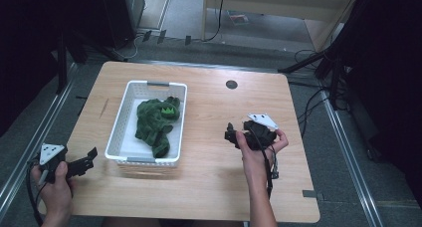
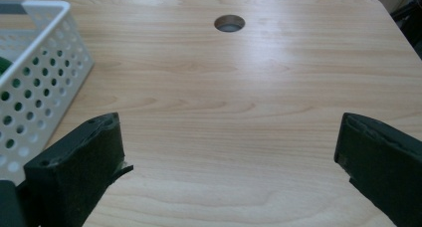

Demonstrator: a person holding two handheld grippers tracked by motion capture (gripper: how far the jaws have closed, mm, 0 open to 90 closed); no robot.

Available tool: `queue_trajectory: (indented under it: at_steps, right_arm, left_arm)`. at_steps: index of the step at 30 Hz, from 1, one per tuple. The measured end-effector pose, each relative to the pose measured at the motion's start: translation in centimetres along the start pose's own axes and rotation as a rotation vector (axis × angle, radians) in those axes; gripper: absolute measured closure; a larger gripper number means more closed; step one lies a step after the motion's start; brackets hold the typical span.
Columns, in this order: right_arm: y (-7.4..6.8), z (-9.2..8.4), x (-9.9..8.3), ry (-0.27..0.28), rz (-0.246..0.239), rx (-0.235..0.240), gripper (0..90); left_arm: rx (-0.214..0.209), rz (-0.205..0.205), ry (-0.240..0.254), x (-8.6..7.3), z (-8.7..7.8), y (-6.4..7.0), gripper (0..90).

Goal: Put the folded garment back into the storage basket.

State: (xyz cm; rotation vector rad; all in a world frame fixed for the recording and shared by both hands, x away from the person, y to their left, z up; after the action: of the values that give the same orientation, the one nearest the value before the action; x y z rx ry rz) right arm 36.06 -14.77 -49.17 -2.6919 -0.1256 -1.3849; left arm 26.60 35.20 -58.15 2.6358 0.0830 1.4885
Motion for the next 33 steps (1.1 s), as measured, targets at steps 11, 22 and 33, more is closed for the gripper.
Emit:
queue_trajectory:
  at_steps: [11,22,33]
  right_arm:
    - [4.4,-1.0,-2.3,0.003,0.026,-0.004,0.0]
    - [8.4,-1.3,-5.4,-0.017,0.038,-0.050,0.0]
    - [11.9,-1.7,-8.7,-0.051,0.053,-0.089,0.0]
  left_arm:
    - [0.001,0.002,0.001,0.0,0.0,0.0,0.2]
    - [-0.001,0.000,0.004,0.0,-0.1,0.0,0.2]
    - [-0.001,-0.002,0.007,0.0,-0.1,0.0,0.2]
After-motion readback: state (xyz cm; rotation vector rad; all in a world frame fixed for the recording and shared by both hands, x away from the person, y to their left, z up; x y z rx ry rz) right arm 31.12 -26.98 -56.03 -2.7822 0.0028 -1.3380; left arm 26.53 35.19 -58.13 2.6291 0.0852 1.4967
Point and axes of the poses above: each handheld gripper's, and its own axes: z roughly forward along the jaws, x roughly out of its top, y roughly to its right, the point moved 6 cm from there along z, roughly forward along the jaws, and after that the axes turned 1 degree about -y, right-handed, at the moved point
